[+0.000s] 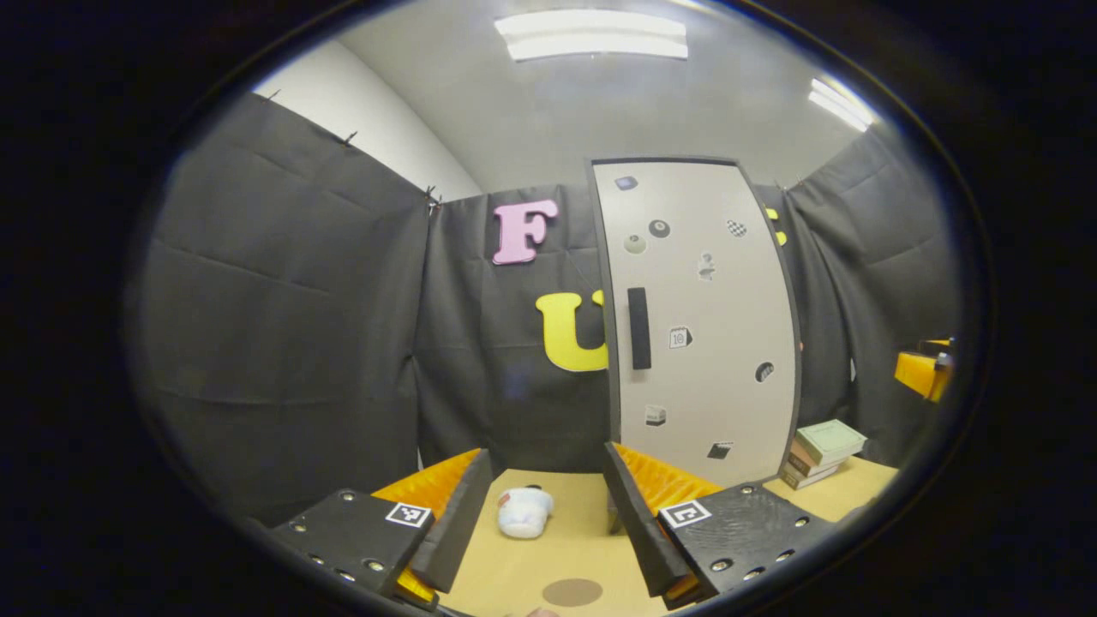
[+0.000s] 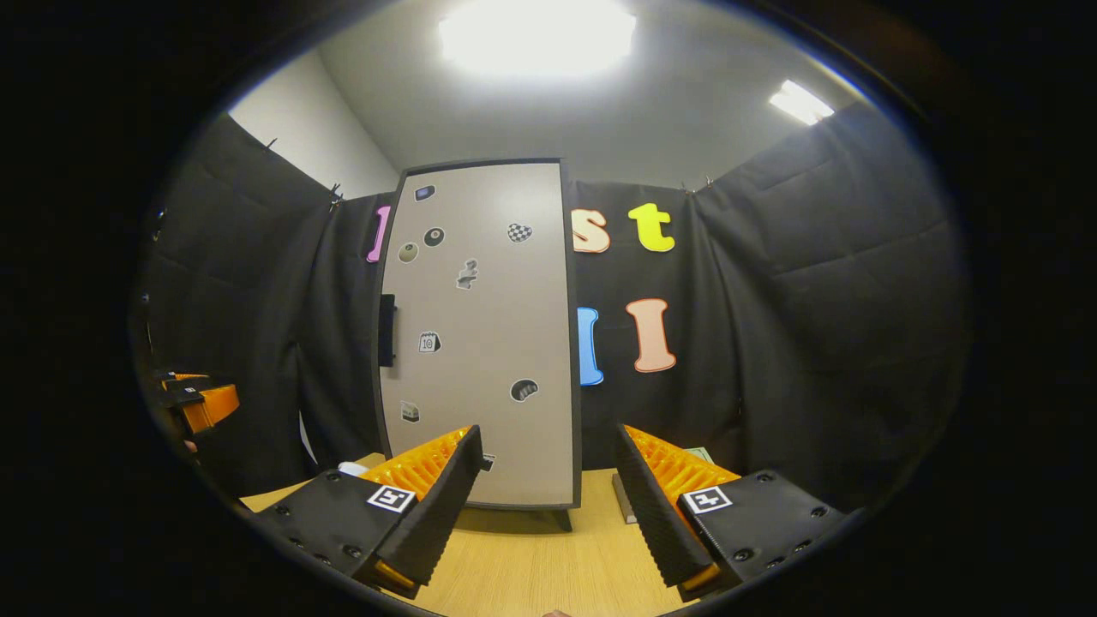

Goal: Open the cabinet door with the right hand, grasp the bottle in the cabinet with the left hand and place it on the coaster, then close the cabinet door with the right hand.

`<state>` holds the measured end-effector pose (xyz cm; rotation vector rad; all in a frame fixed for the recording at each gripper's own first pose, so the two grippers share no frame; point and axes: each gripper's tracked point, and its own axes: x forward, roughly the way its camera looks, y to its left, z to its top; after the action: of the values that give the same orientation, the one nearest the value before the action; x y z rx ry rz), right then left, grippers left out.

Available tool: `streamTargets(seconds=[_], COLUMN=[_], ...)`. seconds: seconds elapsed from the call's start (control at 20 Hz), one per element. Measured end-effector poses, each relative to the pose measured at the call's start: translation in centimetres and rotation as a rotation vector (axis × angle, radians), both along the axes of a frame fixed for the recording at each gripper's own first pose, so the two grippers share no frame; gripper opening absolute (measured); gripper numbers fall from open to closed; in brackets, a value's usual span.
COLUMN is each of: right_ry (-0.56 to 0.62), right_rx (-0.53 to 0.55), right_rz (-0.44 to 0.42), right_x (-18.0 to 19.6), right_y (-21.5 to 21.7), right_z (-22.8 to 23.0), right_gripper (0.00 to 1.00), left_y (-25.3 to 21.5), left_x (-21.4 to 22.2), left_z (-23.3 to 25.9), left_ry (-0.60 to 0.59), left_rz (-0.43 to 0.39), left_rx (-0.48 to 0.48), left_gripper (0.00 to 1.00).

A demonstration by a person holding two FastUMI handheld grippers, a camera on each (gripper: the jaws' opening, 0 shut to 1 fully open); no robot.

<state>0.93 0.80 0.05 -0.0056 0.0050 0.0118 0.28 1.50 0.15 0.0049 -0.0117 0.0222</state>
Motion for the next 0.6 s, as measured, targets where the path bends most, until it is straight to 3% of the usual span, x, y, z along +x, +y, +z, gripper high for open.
streamTargets(seconds=[0.6], right_ry=[0.012], right_rx=[0.0], right_rz=[0.015], right_x=[0.9], right_y=[0.73], right_z=[-0.22], right_gripper=[0.97], left_y=[0.62], left_x=[0.73], left_z=[0.3], left_ry=[-0.011], left_rz=[0.014], left_rx=[0.014], left_gripper=[0.81])
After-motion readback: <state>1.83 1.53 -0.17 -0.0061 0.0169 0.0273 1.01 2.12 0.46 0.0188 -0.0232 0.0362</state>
